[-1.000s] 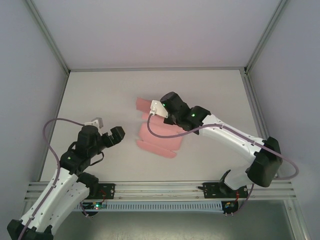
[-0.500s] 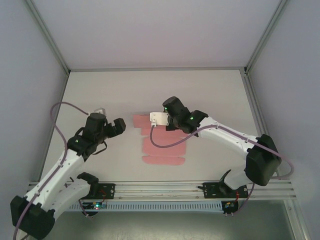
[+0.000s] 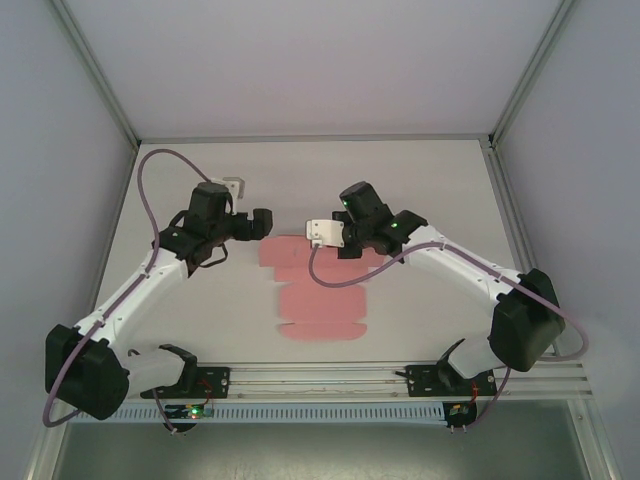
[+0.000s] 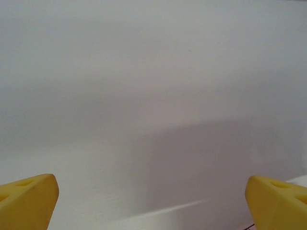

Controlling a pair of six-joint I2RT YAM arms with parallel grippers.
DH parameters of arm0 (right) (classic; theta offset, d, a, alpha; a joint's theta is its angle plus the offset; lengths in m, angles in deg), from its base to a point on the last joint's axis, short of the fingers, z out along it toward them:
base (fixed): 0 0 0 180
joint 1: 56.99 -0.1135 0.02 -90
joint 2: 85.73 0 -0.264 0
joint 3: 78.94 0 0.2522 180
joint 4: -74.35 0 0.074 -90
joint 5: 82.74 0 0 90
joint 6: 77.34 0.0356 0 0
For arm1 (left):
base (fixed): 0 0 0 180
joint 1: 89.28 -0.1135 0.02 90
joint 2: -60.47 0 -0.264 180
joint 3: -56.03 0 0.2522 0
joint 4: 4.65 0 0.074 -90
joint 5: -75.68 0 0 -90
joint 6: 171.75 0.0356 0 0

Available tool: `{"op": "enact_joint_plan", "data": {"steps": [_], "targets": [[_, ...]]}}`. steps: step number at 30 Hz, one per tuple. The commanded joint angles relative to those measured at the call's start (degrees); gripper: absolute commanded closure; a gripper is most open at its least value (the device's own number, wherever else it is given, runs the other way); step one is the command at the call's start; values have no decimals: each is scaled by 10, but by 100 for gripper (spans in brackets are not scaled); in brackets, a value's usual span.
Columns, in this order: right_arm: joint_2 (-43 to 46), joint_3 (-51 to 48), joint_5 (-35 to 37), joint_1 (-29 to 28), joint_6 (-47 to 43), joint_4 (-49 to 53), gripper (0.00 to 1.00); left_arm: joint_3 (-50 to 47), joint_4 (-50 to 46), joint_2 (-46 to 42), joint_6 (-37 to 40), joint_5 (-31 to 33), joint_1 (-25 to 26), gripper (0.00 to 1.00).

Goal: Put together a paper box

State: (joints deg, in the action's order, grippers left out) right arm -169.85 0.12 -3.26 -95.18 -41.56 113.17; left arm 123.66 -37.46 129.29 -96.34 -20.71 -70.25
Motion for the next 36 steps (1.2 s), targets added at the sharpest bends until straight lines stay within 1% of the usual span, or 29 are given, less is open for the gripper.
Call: {"op": "enact_joint_plan", "data": {"steps": [1,5,9,11,14,18,23,27,29,31,33,36], "targets": [[25,13,-64,15,9,1,100,17,13,16,70,-60,-6,0],[32,14,-75,20,14,-1,100,12,10,19,84,-89,-6,1],[33,14,-76,21,18,2,100,-2,32,11,96,-158,-5,2],[33,14,-81,21,22,1,100,0,36,12,105,-181,-4,2],[29,16,-81,21,37,-6,100,5,31,21,135,-222,0,4],[21,27,-77,22,67,-14,100,28,-11,37,188,-257,22,6],[9,40,-81,23,97,-13,100,40,-16,41,222,-259,52,7],[-3,49,-58,24,115,-8,100,48,-13,38,215,-240,57,9],[-6,52,-57,27,108,6,100,48,-15,29,211,-216,57,12],[-5,52,-67,33,103,18,100,50,-31,13,215,-176,57,13],[-1,50,-91,42,92,28,100,45,-44,-6,226,-141,56,10],[7,47,-128,50,65,47,100,41,-61,-33,240,-110,55,8]]}}
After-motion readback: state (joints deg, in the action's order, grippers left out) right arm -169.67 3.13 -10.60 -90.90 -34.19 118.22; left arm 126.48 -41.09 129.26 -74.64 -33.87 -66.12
